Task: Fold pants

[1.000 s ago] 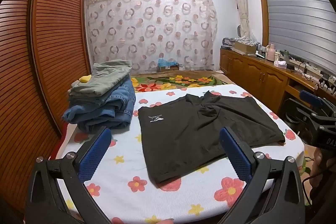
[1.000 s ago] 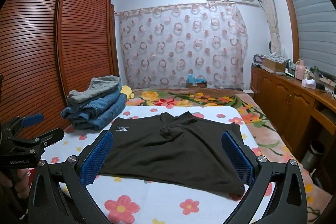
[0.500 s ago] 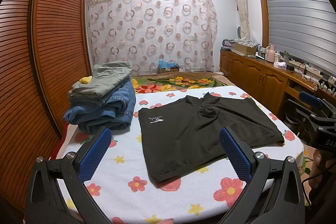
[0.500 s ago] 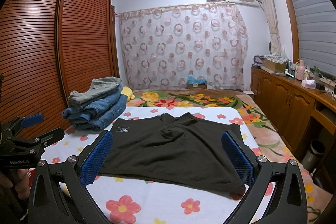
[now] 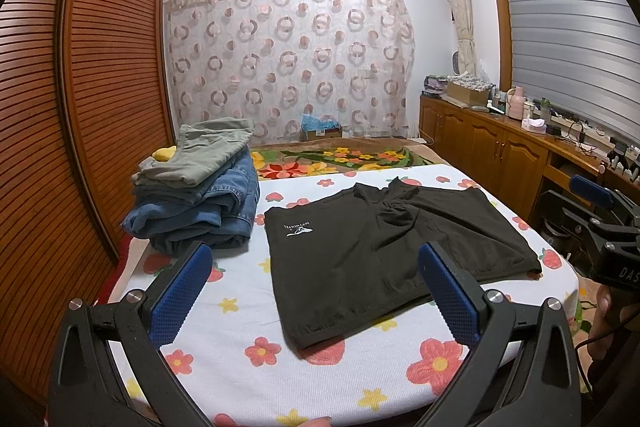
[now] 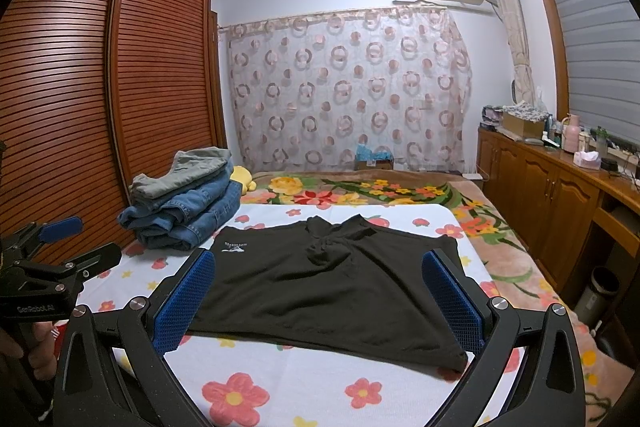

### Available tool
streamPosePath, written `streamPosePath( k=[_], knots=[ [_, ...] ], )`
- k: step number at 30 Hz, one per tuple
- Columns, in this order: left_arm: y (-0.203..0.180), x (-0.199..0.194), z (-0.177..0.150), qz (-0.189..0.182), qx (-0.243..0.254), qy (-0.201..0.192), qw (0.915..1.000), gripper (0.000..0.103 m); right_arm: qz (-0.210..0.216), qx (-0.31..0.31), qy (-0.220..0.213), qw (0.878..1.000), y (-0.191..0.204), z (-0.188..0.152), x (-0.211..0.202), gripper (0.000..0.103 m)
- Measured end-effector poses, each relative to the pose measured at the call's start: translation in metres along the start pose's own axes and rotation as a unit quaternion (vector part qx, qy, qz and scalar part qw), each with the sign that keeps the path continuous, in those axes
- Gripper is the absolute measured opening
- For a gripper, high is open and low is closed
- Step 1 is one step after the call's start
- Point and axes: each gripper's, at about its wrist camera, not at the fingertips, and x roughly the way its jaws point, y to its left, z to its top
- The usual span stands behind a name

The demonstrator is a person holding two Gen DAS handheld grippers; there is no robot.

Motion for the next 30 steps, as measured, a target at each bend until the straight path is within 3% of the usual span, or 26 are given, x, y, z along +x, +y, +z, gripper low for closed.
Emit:
streamPosePath(
  k=[30],
  knots=[
    [-0.0001,-0.0004,-0.0001,0.000,0.001,-0.002,1.0000,0.103,-0.004,0.003,-0.003,1.000,0.0017,0.0009,-0.0049,0.103]
  ],
)
